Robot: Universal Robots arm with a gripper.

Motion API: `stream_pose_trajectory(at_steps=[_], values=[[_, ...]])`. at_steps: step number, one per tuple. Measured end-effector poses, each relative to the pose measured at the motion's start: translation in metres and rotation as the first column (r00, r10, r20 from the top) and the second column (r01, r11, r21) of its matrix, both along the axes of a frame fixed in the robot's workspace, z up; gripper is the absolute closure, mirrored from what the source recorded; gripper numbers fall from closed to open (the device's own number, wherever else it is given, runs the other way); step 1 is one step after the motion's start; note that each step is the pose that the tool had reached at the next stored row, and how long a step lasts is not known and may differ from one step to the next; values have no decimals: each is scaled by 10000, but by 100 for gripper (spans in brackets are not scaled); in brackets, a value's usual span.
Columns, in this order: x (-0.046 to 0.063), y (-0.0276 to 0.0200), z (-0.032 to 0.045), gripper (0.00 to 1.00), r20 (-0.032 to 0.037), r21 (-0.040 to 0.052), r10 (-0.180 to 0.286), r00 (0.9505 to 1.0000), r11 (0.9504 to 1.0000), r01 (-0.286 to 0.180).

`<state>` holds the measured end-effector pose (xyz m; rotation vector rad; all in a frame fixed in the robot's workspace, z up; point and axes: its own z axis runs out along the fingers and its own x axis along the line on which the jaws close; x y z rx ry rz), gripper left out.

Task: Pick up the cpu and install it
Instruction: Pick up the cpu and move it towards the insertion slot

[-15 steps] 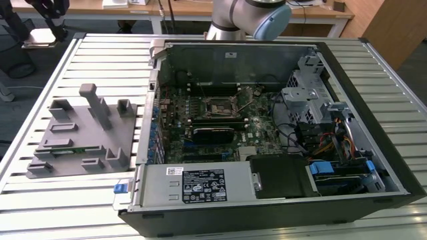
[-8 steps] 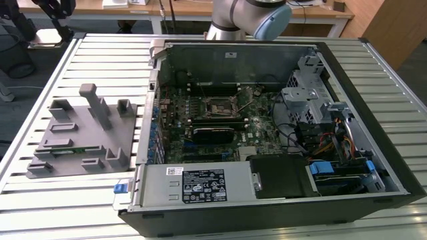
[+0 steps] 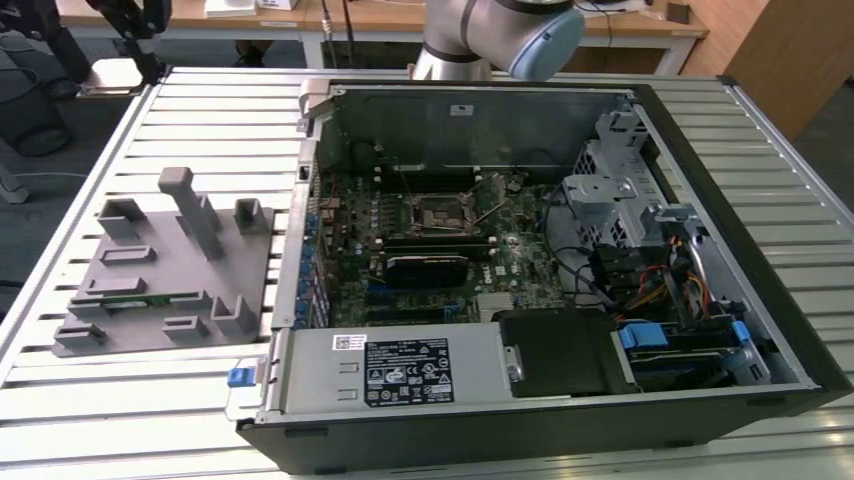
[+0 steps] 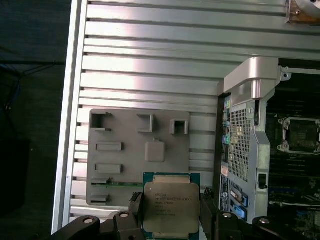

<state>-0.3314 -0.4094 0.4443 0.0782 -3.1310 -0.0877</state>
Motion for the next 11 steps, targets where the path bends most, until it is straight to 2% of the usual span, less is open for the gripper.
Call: stream_pose_trajectory(at_steps=[11], values=[[178,3,-11,46,0,0,0,10000,10000,0]])
